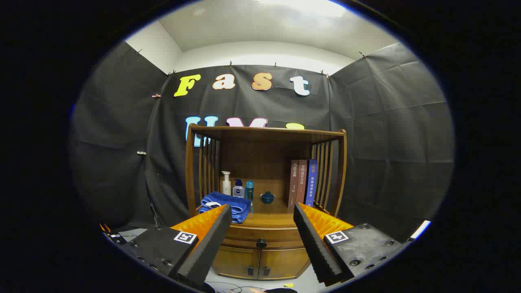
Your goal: Pull open the drawer, take out the items inside it, and place them on the countertop above the cabinet.
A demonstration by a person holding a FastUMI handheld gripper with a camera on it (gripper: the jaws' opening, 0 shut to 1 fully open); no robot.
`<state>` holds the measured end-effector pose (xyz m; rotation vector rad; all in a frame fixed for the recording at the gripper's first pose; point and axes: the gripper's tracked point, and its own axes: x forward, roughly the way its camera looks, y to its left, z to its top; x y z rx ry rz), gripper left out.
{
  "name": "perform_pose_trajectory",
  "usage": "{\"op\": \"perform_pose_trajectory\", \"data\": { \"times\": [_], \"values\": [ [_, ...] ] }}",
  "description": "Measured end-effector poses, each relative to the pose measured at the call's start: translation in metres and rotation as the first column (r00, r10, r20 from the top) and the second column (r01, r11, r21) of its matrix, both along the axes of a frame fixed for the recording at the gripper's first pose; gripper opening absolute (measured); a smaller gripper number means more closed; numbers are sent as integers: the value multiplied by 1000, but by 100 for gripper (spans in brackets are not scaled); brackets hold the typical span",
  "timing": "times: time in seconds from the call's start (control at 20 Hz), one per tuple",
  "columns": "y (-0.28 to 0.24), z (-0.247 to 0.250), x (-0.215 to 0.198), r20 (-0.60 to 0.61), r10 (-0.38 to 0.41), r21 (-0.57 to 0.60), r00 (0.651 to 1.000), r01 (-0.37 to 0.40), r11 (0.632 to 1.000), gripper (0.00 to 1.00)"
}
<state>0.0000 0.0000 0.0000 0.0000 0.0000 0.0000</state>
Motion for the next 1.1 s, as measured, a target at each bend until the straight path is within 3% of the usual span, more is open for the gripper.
{"op": "perform_pose_trajectory", "data": {
  "times": [1.1],
  "values": [
    [-6,-8,21,-26,-5,6,1000,5,1000,99]
  ]
}}
